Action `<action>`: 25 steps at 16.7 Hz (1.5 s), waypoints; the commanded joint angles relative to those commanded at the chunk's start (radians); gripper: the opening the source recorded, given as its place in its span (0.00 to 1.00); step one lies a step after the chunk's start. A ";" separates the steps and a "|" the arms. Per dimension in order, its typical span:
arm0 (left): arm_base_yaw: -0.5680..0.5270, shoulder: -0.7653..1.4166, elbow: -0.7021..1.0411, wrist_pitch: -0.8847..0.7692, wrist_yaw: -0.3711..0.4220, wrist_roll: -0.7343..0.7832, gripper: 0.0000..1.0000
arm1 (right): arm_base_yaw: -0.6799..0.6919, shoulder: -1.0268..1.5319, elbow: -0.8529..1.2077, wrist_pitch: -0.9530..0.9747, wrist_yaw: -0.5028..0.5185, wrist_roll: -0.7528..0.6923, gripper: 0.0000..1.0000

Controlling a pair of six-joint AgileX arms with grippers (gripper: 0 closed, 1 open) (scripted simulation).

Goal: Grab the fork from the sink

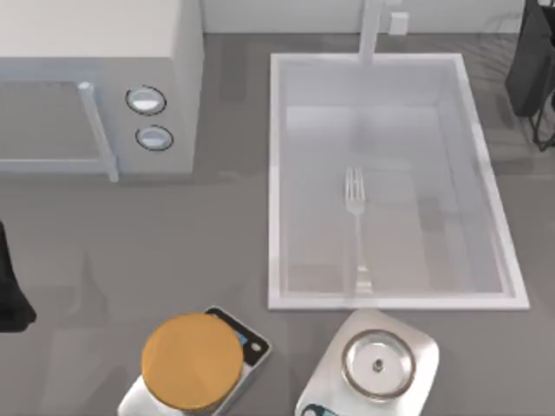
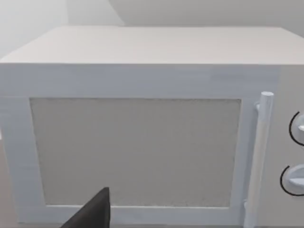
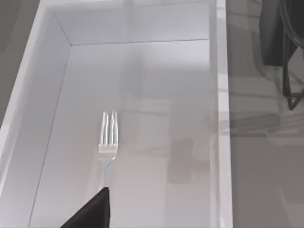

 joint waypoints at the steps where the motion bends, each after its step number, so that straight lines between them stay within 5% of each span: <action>1: 0.000 0.000 0.000 0.000 0.000 0.000 1.00 | 0.019 0.105 0.096 -0.056 0.000 0.020 1.00; 14: 0.000 0.000 0.000 0.000 0.000 0.000 1.00 | 0.231 1.277 1.167 -0.682 0.003 0.241 1.00; 25: 0.000 0.000 0.000 0.000 0.000 0.000 1.00 | 0.257 1.450 1.323 -0.773 0.003 0.275 1.00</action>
